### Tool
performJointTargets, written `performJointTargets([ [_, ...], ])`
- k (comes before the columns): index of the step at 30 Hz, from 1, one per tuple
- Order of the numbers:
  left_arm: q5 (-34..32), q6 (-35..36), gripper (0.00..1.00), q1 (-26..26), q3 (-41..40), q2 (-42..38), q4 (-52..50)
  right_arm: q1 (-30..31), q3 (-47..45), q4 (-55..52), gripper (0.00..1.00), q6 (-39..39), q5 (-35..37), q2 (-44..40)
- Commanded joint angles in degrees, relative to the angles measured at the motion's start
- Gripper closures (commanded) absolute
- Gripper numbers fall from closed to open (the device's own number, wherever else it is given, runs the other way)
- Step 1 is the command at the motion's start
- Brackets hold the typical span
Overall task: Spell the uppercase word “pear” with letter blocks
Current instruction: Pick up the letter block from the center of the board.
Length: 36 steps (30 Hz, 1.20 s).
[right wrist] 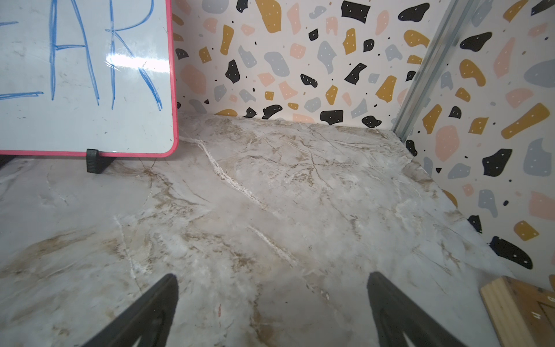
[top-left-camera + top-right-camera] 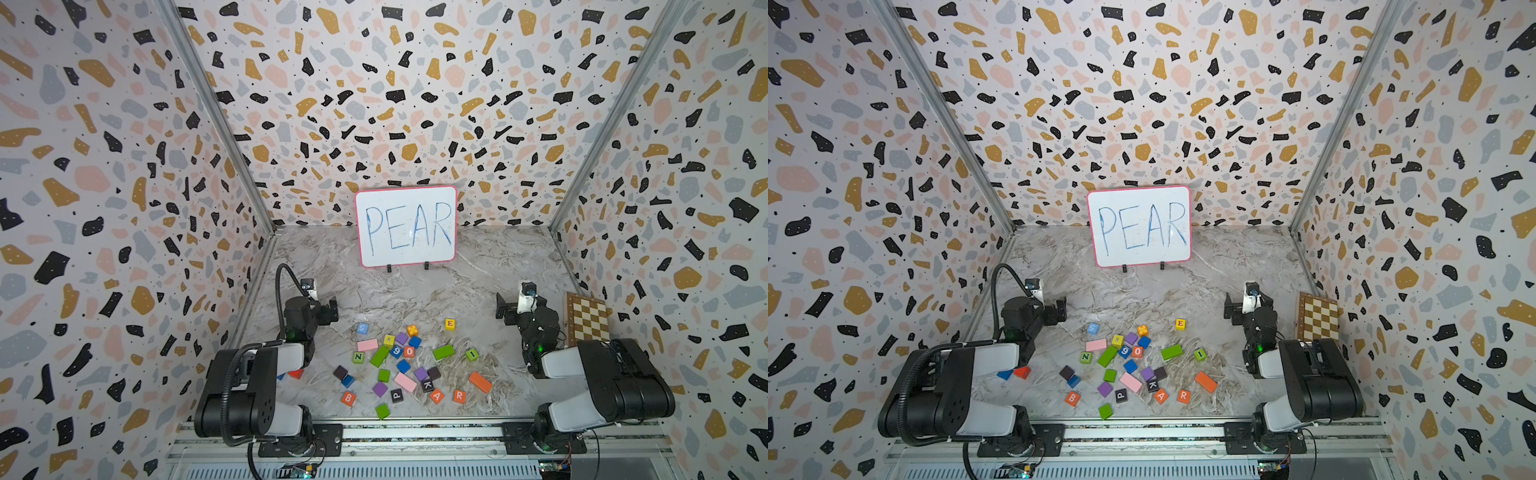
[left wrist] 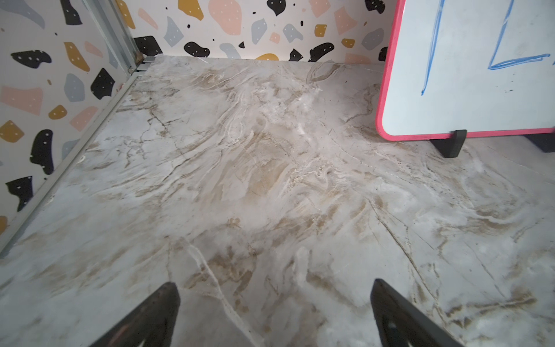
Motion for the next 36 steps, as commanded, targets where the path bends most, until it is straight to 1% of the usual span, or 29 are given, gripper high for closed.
performJointTargets([
  [1, -8.60, -3.13, 0.01, -0.19, 7.25, -5.73, -12.61, 2.58, 3.85, -6.45, 0.01, -1.70, 5.67, -3.22],
  [2, -9.52, -2.91, 0.01, -0.22, 9.87, -7.47, -17.89, 4.86, 8.27, -15.95, 0.00, -2.62, 9.00, -5.91],
  [3, -10.92, -3.63, 0.01, -0.58, 12.50, -8.94, -22.99, 7.01, 12.53, -23.12, 0.00, -2.04, 12.58, -7.46],
  [4, -14.30, -4.98, 0.01, -1.14, 15.45, -10.26, -29.98, 8.99, 16.87, -30.12, 0.00, 1.00, 15.07, -8.63],
  [6, -19.74, -7.91, 0.01, -2.50, 20.31, -12.12, -40.00, 12.30, 23.05, -39.37, 0.00, 3.65, 14.13, -9.62],
  [8, -21.61, -11.94, 0.01, -4.87, 23.31, -13.96, -49.42, 17.39, 26.64, -45.81, 0.00, 5.27, 16.29, -9.92],
  [11, -21.56, -16.15, 0.01, -11.01, 24.72, -17.34, -58.90, 21.86, 28.71, -53.98, 0.00, 9.50, 12.44, -11.01],
  [13, -21.97, -19.11, 0.01, -16.10, 23.88, -20.89, -63.39, 27.00, 29.22, -59.66, 0.00, 10.43, 9.79, -12.15],
  [15, -21.35, -21.76, 0.01, -19.84, 23.64, -23.98, -67.50, 30.48, 30.48, -66.31, 0.00, 10.94, 4.01, -12.17],
  [16, -20.62, -23.00, 0.01, -21.30, 23.97, -25.12, -70.56, 32.30, 31.54, -70.60, 0.00, 11.45, 2.50, -11.77],
  [19, -16.96, -25.86, 0.01, -24.25, 25.25, -28.00, -78.77, 37.05, 32.84, -80.52, 0.02, 14.86, 1.56, -11.70],
  [23, -11.21, -29.77, 0.01, -28.03, 24.10, -32.06, -84.68, 45.36, 30.08, -85.63, 0.04, 19.36, 0.50, -15.28],
  [26, -12.46, -33.76, 0.01, -35.30, 24.15, -33.37, -86.34, 51.44, 28.53, -87.10, 0.06, 23.29, 0.23, -16.69],
  [28, -9.28, -37.68, 0.01, -36.88, 23.13, -32.62, -85.48, 55.11, 27.76, -86.51, 0.07, 26.17, -1.15, -16.70],
  [30, -6.99, -40.65, 0.01, -37.42, 21.31, -31.98, -84.04, 58.63, 27.11, -84.91, 0.11, 27.14, -2.41, -16.15],
  [32, -5.99, -42.14, 0.01, -37.51, 20.29, -31.69, -83.88, 63.28, 26.89, -82.83, 0.14, 24.67, -1.90, -15.50],
  [34, -5.48, -42.55, 0.01, -37.53, 19.76, -32.15, -84.08, 68.26, 26.46, -80.00, 0.23, 18.57, -0.82, -15.08],
  [36, -5.25, -43.01, 0.01, -37.52, 19.28, -33.50, -84.53, 70.59, 26.42, -77.73, 0.33, 12.72, -2.63, -14.17],
])
